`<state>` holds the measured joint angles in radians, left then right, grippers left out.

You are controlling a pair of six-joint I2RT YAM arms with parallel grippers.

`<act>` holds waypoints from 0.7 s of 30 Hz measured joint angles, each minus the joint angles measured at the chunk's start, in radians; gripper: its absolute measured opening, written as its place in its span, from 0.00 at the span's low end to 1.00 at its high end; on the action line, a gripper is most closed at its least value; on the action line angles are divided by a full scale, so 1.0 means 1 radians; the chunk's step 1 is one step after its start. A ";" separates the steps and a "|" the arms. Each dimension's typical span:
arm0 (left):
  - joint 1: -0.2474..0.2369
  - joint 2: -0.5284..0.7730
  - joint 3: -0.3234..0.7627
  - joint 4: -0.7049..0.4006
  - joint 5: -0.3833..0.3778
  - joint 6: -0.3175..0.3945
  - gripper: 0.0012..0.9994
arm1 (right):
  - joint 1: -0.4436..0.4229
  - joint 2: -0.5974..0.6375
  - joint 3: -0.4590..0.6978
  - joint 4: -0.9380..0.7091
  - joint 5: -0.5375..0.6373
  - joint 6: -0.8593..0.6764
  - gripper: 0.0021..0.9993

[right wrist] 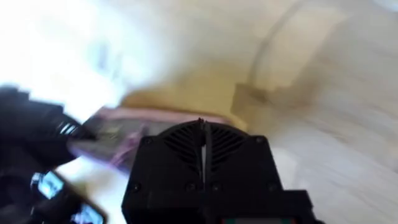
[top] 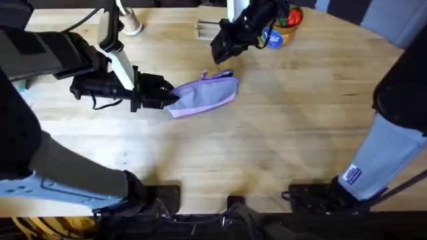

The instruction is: Unzip the bag, pick up the pens from the table one at a time and place them inside, then zip the bag closed.

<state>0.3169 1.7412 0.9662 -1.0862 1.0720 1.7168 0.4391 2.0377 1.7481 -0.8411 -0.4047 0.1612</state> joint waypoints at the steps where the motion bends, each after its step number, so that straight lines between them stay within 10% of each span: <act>1: 0.002 0.000 -0.003 -0.005 -0.011 0.000 0.04 | -0.025 0.000 0.001 0.006 0.022 0.004 0.03; 7: 0.005 0.001 -0.004 -0.007 -0.018 0.000 0.04 | -0.148 0.000 0.006 -0.010 0.111 0.023 0.03; 16: 0.005 0.001 -0.004 -0.007 -0.018 0.000 0.04 | -0.115 0.000 0.038 -0.028 0.084 0.021 0.04; 21: 0.005 0.001 -0.004 -0.006 -0.018 0.000 0.04 | -0.115 -0.005 0.124 -0.029 -0.036 -0.012 0.65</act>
<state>0.3222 1.7421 0.9619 -1.0921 1.0535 1.7172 0.3244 2.0330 1.8723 -0.8696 -0.4411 0.1496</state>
